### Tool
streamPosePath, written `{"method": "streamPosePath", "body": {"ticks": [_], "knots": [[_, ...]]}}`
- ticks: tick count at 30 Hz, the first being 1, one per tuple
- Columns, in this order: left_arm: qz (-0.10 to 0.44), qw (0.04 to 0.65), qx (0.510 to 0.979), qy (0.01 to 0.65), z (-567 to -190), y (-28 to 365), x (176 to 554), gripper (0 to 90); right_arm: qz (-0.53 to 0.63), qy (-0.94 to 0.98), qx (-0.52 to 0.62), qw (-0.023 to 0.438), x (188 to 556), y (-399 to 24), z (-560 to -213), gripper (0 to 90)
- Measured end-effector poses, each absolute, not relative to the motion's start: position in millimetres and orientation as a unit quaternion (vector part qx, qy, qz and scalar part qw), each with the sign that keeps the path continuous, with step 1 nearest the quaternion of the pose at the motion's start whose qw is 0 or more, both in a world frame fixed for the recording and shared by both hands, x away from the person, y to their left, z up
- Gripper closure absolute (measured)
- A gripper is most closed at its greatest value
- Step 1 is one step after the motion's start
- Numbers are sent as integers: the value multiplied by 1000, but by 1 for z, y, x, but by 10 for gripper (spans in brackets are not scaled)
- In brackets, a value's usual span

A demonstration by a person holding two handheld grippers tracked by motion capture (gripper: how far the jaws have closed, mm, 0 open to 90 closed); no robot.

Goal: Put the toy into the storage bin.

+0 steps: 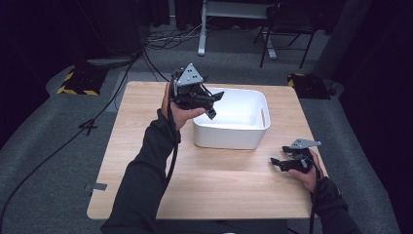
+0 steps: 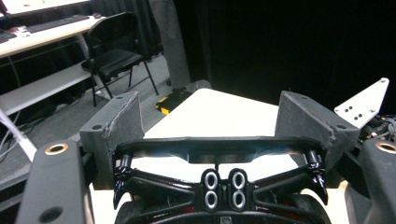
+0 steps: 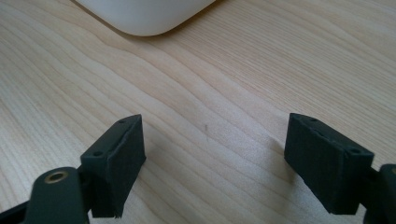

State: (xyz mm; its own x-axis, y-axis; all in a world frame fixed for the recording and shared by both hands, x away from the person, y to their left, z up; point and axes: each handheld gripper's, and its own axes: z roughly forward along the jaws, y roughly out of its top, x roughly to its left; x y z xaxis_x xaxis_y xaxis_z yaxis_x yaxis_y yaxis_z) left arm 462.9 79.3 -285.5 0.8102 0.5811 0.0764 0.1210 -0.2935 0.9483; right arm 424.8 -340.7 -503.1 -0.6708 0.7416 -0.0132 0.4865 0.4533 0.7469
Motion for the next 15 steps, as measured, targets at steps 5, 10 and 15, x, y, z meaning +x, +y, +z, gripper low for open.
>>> {"method": "streamPosePath", "body": {"ticks": [5, 10, 15], "knots": [[209, 538, 785, 223, -293, 70, 468, 241, 372, 836, 367, 171, 425, -341, -503, 203], [213, 512, 802, 222, -302, 63, 474, 241, 372, 835, 368, 171, 425, -341, -503, 203], [215, 501, 803, 242, -313, 55, 477, 241, 373, 835, 368, 170, 425, -340, -503, 203]]}}
